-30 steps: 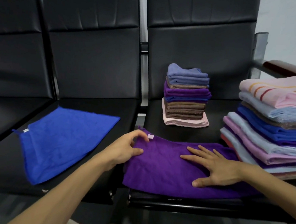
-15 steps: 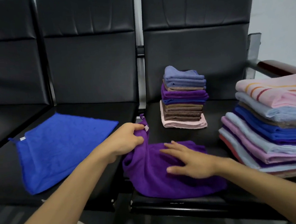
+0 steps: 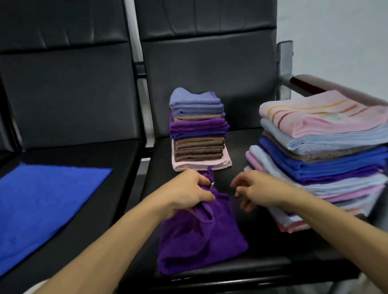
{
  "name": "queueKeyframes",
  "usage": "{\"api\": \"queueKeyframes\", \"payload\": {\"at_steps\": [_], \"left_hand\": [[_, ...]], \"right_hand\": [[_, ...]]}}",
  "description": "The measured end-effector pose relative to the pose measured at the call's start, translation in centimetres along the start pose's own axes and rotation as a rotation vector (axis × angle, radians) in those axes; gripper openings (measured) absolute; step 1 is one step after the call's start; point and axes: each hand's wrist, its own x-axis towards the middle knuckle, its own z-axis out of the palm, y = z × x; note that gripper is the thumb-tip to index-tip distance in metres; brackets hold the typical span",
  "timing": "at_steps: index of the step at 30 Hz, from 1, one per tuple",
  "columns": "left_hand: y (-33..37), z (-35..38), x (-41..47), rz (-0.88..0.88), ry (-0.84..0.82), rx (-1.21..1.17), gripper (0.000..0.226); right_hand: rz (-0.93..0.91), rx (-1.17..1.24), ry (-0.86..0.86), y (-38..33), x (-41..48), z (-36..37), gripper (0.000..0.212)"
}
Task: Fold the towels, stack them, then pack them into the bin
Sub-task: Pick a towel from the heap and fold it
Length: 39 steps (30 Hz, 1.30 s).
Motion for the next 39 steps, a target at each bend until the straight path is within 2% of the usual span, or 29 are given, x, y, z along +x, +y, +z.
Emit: {"api": "queueKeyframes", "payload": {"at_steps": [4, 8, 11, 14, 17, 19, 21, 23, 26, 28, 32, 35, 39], "left_hand": [[0.0, 2.3, 1.4, -0.062, -0.07, 0.002, 0.019], [-0.3, 3.0, 1.7, -0.103, -0.172, -0.113, 0.048], [-0.4, 1.5, 0.9, -0.012, -0.081, -0.079, 0.041], [-1.6, -0.9, 0.5, 0.041, 0.095, 0.196, 0.03], [-3.8, -3.3, -0.3, -0.072, 0.135, 0.57, 0.009], [-5.1, -4.0, -1.1, -0.225, 0.08, 0.73, 0.031], [-6.0, -3.7, -1.6, -0.333, -0.03, 0.746, 0.053], [-6.8, -3.3, -1.9, -0.331, -0.046, 0.723, 0.059], [-7.6, -3.4, -2.0, -0.228, 0.035, 0.659, 0.04], [-8.0, -3.5, -2.0, -0.174, 0.071, 0.575, 0.029], [-8.4, -3.5, -1.9, -0.06, 0.156, 0.278, 0.013], [-7.3, -3.8, -2.3, 0.029, 0.206, -0.008, 0.002], [-4.9, -3.9, -2.7, 0.174, 0.257, -0.359, 0.013]], "right_hand": [[0.039, -0.124, -0.034, 0.3, -1.0, 0.8, 0.022], [0.092, -0.143, -0.052, 0.4, -1.7, 1.0, 0.025], [0.116, -0.154, -0.037, 0.7, -2.1, 0.9, 0.029], [0.126, -0.242, -0.029, 1.0, -2.3, 1.5, 0.047], [0.129, -0.346, 0.007, 1.2, -2.1, 2.8, 0.051], [0.12, -0.365, 0.027, 1.2, -1.8, 3.8, 0.05], [0.112, -0.356, 0.054, 1.4, -1.2, 4.8, 0.053], [0.093, -0.376, 0.069, 1.4, -0.6, 5.7, 0.055], [0.051, -0.298, 0.058, 1.2, 0.0, 6.2, 0.045], [0.019, -0.145, 0.08, 1.0, 0.0, 6.3, 0.037], [-0.062, 0.245, 0.245, 0.3, -1.0, 6.3, 0.022], [-0.151, 0.436, 0.359, -0.8, -1.7, 5.1, 0.037], [-0.256, 0.607, 0.486, -2.6, -1.7, 2.7, 0.048]]}}
